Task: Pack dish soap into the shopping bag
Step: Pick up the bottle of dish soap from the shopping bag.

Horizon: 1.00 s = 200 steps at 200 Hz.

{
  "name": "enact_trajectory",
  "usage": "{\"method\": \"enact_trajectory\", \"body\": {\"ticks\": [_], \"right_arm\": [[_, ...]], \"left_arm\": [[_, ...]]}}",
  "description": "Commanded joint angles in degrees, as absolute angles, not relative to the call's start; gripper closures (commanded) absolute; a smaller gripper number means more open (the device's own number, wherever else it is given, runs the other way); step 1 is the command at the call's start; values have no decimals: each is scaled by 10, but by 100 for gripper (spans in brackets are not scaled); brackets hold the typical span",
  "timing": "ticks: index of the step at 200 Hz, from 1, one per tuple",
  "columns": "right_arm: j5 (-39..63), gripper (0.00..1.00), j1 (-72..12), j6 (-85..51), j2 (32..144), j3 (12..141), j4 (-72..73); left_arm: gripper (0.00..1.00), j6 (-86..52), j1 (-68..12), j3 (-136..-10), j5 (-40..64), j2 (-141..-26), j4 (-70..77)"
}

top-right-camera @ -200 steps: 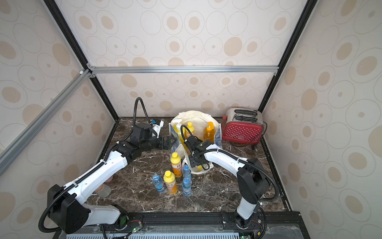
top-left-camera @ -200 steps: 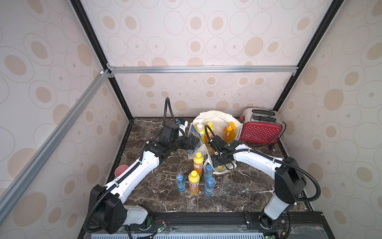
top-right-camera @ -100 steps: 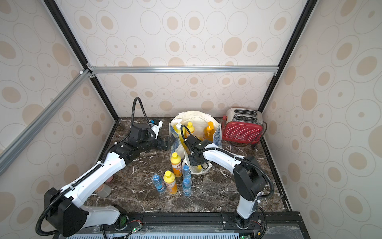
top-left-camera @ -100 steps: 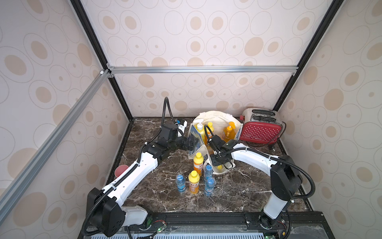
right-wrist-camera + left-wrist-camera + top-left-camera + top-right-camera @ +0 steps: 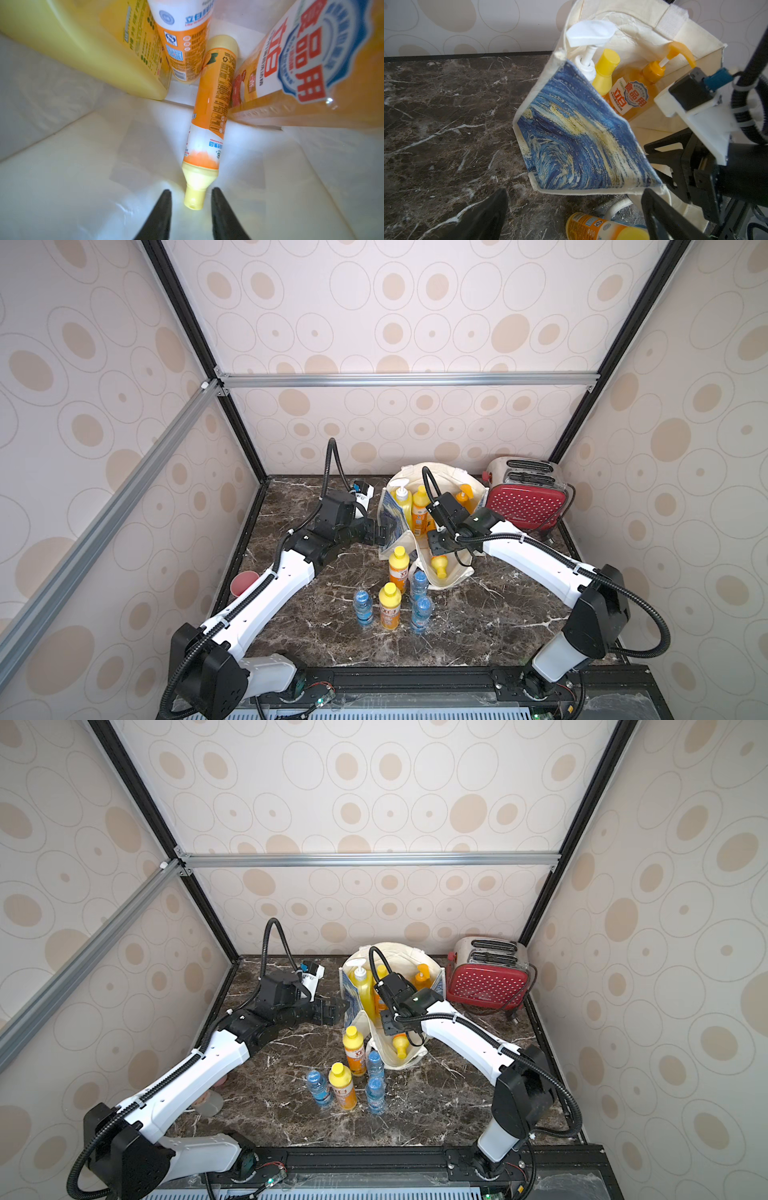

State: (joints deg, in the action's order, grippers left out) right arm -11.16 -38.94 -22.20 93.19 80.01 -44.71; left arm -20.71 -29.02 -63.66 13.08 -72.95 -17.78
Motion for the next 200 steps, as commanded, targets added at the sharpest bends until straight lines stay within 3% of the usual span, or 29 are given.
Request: {"method": "enact_trajectory", "body": {"ticks": [1, 115, 139, 150, 177, 200], "right_arm": [[-99, 55, -387, -247, 946, 765, -440], [-86, 37, -380, -298, 1025, 690, -326], [-80, 37, -377, -297, 1047, 693, -314], [-79, 42, -375, -295, 1054, 693, -310], [-84, 68, -371, -285, 1050, 699, -314], [-97, 81, -370, -266, 1029, 727, -356]], "left_arm": [[1, -195, -294, -632, 123, -731, -165], [1, -206, -294, -603, 122, -699, -137], [1, -206, -294, -601, 120, -694, -138], [1, -206, -294, -600, 119, -693, -138], [1, -205, -294, -601, 117, -695, -140], [1, -204, -294, -601, 116, -697, -140]]}}
